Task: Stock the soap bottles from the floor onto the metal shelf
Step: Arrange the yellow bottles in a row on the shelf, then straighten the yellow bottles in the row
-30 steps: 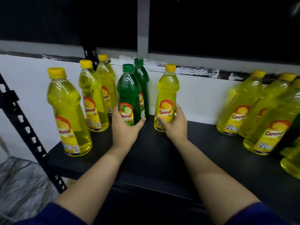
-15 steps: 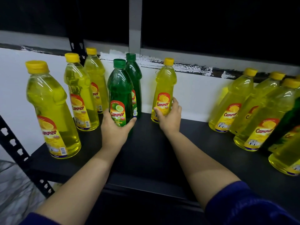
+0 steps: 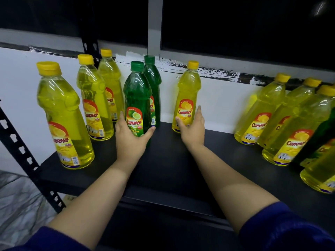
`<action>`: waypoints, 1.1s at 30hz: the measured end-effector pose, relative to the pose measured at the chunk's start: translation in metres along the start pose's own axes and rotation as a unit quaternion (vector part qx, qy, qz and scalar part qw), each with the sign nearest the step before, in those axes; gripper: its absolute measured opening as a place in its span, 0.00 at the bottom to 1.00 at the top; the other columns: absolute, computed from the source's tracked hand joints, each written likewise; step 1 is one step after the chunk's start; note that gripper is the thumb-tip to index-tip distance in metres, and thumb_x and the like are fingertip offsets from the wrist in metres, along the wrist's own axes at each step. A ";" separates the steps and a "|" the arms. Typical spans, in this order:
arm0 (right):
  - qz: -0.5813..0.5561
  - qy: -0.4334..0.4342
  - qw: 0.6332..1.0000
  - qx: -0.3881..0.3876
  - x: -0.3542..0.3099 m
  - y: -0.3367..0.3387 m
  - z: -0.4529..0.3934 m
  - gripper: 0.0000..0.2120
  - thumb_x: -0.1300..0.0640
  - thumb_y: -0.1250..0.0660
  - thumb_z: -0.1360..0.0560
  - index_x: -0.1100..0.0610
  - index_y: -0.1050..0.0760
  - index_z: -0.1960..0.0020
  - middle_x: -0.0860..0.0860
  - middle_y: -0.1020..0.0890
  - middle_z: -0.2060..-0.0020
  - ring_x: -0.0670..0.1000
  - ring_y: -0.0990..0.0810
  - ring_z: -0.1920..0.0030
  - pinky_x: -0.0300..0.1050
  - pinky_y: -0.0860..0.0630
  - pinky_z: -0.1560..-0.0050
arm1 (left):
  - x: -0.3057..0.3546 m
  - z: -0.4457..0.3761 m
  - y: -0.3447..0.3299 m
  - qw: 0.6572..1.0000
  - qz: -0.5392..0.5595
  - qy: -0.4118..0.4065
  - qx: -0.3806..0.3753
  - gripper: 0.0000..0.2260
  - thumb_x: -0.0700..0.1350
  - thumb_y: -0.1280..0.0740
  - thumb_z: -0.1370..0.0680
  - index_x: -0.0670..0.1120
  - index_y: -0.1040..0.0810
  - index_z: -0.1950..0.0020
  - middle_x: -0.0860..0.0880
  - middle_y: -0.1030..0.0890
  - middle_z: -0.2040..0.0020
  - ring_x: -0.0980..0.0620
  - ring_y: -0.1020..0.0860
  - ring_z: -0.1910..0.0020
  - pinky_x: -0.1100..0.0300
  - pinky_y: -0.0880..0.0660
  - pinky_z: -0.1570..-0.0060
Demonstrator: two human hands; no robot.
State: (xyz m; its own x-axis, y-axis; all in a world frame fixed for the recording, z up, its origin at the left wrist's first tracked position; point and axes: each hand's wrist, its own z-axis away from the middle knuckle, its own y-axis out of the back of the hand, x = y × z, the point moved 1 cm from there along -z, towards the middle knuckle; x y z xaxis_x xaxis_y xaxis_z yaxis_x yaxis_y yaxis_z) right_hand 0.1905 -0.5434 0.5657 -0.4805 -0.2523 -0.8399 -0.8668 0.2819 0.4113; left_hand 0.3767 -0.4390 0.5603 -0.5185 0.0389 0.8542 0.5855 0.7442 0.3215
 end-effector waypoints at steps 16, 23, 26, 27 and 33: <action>0.343 0.073 0.930 -0.105 0.000 0.160 0.089 0.48 0.20 0.41 0.28 0.40 0.49 0.15 0.47 0.47 0.15 0.53 0.50 0.15 0.61 0.47 0.18 | 0.043 0.095 0.031 0.926 -0.311 -0.126 -0.171 0.49 0.82 0.49 0.29 0.57 0.51 0.15 0.51 0.54 0.14 0.49 0.57 0.16 0.43 0.55 0.18; 0.352 0.022 0.935 -0.031 0.019 0.222 0.094 0.48 0.22 0.41 0.28 0.42 0.47 0.15 0.47 0.45 0.15 0.53 0.49 0.15 0.59 0.43 0.18 | 0.091 0.098 -0.042 0.914 -0.255 -0.217 -0.231 0.49 0.82 0.48 0.30 0.57 0.46 0.15 0.51 0.49 0.14 0.48 0.53 0.15 0.44 0.53 0.18; 0.340 0.014 0.940 0.019 0.028 0.244 0.093 0.46 0.24 0.38 0.27 0.42 0.45 0.16 0.48 0.43 0.16 0.55 0.44 0.16 0.58 0.37 0.21 | 0.111 0.101 -0.082 0.901 -0.221 -0.280 -0.246 0.46 0.80 0.44 0.29 0.56 0.43 0.16 0.49 0.46 0.15 0.45 0.50 0.16 0.44 0.49 0.19; 0.328 0.016 0.943 0.043 0.032 0.250 0.091 0.45 0.26 0.36 0.27 0.43 0.44 0.16 0.49 0.41 0.16 0.55 0.42 0.17 0.57 0.34 0.22 | 0.119 0.101 -0.097 0.894 -0.215 -0.298 -0.256 0.46 0.79 0.42 0.28 0.57 0.43 0.16 0.49 0.47 0.15 0.45 0.50 0.16 0.44 0.49 0.20; 0.243 0.064 0.952 0.176 0.051 0.281 0.071 0.43 0.39 0.25 0.26 0.53 0.39 0.18 0.53 0.30 0.23 0.54 0.32 0.23 0.27 0.32 0.33 | 0.165 0.099 -0.179 0.887 -0.115 -0.324 -0.308 0.46 0.72 0.34 0.25 0.53 0.47 0.15 0.48 0.46 0.15 0.46 0.46 0.17 0.46 0.39 0.21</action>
State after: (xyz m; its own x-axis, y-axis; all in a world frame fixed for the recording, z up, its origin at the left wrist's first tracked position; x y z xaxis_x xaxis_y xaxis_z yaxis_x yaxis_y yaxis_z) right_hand -0.0683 -0.4118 0.6132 -0.8450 -0.1169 -0.5218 -0.4505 0.6814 0.5768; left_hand 0.1242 -0.4996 0.6035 -0.8012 0.4566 0.3867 0.5435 0.2849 0.7896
